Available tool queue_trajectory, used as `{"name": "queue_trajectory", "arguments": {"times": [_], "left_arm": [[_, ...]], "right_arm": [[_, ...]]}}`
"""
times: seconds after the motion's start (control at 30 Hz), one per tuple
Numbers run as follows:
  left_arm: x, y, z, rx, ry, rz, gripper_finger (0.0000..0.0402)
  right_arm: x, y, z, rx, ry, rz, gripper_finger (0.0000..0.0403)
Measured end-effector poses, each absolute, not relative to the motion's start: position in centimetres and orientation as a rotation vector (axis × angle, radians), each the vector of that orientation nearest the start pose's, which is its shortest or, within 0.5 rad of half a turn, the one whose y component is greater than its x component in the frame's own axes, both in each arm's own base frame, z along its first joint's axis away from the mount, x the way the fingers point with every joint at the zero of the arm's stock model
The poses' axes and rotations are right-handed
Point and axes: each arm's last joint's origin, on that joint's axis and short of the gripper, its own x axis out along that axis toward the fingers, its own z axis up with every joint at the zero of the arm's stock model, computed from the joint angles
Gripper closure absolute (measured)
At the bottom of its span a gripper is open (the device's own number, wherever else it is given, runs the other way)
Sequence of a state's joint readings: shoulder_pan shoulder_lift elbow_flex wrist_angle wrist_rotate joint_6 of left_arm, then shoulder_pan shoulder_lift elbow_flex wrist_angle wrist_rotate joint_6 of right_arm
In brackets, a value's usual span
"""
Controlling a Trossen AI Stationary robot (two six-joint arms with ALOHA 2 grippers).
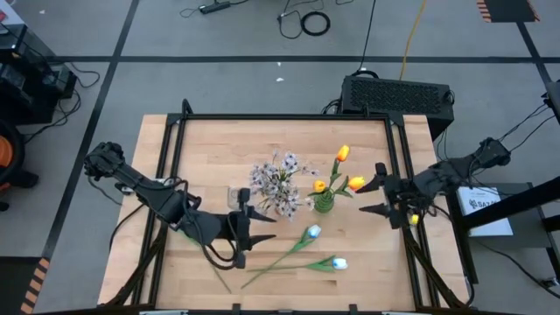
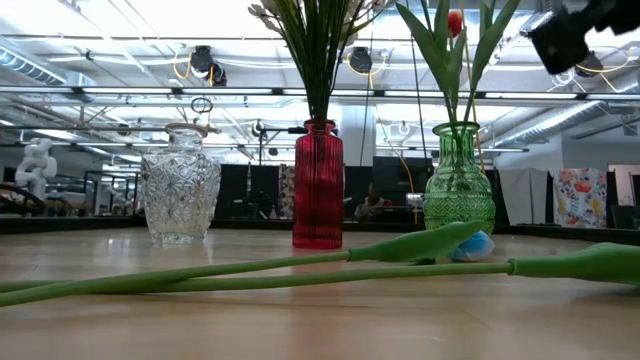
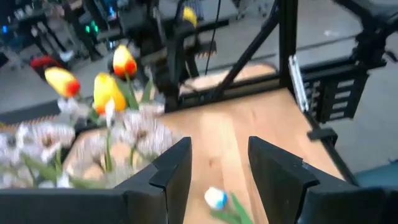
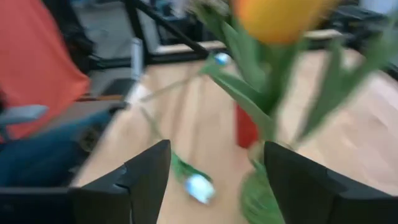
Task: Sort flowers into vase by color
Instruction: Put the middle white tulip into the transparent vase
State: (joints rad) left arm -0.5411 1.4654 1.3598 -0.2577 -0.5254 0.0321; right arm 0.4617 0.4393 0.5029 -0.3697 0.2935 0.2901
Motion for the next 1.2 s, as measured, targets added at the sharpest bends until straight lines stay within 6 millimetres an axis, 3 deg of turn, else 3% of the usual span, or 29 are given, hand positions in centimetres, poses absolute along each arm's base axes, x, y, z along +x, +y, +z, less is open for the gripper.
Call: {"name": "queue_trajectory", "arguments": {"times": [0.13, 0.3, 0.73, 1.07, 1.2], "left_arm": [[28.8, -15.4, 36.1, 0.197, 0.366, 0.025, 0.0236], [28.5, -15.2, 35.7, 0.156, 0.410, 0.085, 0.0236], [28.2, -15.2, 33.2, 0.007, 0.462, 0.149, 0.0236], [26.5, -16.9, 29.3, -0.054, 0.535, 0.151, 0.0236], [25.3, -18.3, 28.6, -0.107, 0.558, 0.117, 0.0236]], "right_arm": [[10.7, 4.8, 27.0, 0.134, 0.263, 0.198, 0.0165], [11.1, 4.9, 27.2, 0.086, 0.268, 0.164, 0.0186], [12.9, 5.8, 25.8, 0.155, 0.370, 0.056, 0.0233], [15.3, 8.5, 25.1, 0.176, 0.346, 0.092, 0.0259], [15.8, 9.8, 24.8, 0.208, 0.341, 0.123, 0.0266]]}}
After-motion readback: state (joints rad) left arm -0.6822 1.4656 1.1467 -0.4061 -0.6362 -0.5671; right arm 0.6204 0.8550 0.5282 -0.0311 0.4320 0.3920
